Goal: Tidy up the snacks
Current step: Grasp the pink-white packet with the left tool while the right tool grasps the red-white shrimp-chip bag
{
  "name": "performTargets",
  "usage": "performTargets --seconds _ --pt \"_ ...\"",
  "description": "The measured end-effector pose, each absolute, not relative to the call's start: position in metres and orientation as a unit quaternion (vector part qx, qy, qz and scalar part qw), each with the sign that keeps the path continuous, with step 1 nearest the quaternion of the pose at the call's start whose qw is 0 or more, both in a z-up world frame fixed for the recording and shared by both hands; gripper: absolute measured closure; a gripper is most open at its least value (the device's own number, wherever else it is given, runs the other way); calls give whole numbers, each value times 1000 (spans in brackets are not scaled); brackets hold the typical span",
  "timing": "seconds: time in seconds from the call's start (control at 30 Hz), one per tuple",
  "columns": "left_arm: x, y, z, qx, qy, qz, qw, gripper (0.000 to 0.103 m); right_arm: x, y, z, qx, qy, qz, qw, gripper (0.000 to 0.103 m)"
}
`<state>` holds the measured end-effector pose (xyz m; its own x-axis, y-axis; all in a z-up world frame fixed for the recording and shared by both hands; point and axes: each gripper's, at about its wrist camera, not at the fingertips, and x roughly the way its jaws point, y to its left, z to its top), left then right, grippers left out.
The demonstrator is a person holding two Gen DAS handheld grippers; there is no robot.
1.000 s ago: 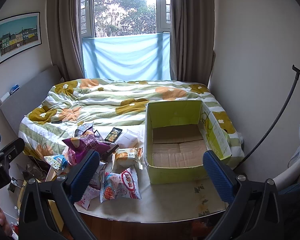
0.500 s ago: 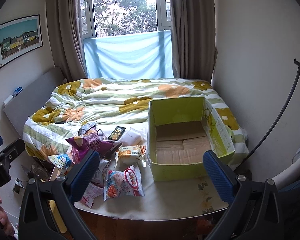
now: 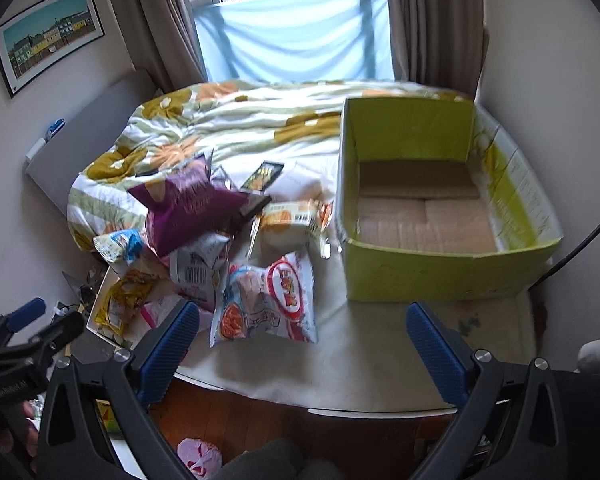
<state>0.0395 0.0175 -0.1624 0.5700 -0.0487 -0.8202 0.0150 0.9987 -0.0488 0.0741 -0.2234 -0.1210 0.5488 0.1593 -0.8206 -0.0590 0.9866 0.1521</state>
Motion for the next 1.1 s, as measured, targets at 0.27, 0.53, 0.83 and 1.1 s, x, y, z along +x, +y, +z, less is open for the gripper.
performTargets --seconds 0.27,0.53,0.83,1.1 --pt "76 -1 -226 87 500 -89 857 1 100 -216 -173 63 506 69 857 0" --pt "104 -6 -269 135 531 -136 825 1 125 -208 -215 99 531 77 838 0" --pt "117 -15 -294 160 554 -173 799 25 144 -204 -238 127 544 89 825 0" --pt "119 -8 -296 150 564 -190 790 41 160 -198 -245 134 549 95 819 0"
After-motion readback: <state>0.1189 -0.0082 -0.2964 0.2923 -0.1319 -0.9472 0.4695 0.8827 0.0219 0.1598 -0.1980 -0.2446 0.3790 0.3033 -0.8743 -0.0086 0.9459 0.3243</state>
